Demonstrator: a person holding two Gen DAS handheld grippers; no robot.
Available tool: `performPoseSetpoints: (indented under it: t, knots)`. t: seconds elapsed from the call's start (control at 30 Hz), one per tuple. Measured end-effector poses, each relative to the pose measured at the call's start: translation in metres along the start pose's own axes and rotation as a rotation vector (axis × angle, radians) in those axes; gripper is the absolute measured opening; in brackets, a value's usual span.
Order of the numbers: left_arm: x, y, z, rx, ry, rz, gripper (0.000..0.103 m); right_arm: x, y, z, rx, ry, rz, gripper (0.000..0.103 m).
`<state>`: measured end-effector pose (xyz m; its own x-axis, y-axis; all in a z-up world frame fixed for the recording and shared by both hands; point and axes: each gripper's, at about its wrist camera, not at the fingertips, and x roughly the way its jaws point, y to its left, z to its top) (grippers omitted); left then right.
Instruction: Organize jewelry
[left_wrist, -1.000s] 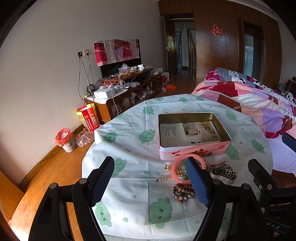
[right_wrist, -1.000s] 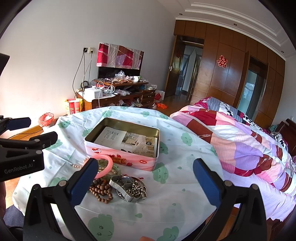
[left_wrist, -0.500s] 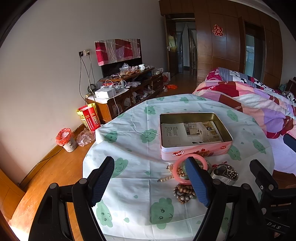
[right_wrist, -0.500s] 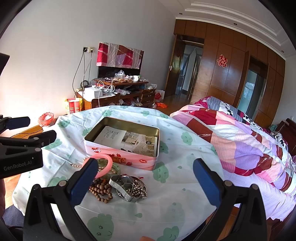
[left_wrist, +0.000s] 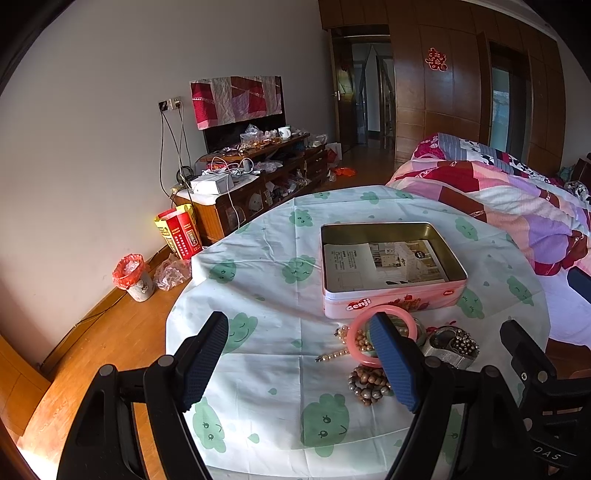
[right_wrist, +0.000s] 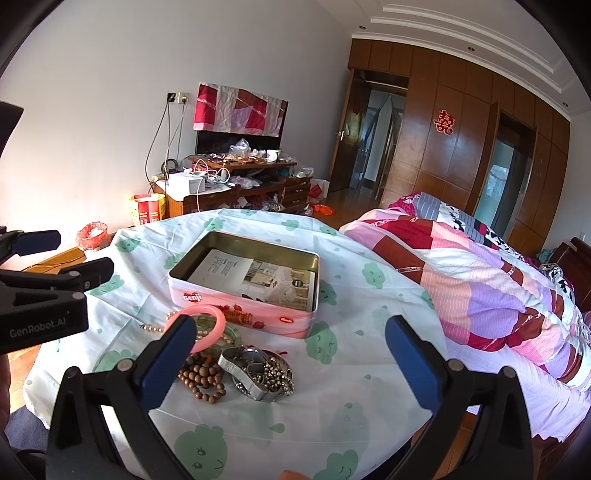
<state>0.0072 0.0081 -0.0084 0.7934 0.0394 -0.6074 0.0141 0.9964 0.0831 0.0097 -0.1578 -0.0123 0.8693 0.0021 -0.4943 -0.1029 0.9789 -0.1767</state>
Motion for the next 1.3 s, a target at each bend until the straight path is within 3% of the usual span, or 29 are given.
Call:
performPoseSetpoints:
  t: [0.57, 1.0, 1.3]
  knots:
    - [0.013, -0.003, -0.006, 0.005, 0.033, 0.014, 0.079, 0.006, 0.003, -0.007, -0.002, 0.015, 0.003, 0.103]
    - [0.069, 0.01, -0.026, -0.044, 0.16, 0.001, 0.079, 0.04, -0.008, -0.03, -0.009, 0.09, 0.002, 0.103]
    - [0.095, -0.013, -0.031, 0.022, 0.181, -0.039, 0.079, 0.064, -0.016, -0.042, 0.006, 0.146, -0.012, 0.103]
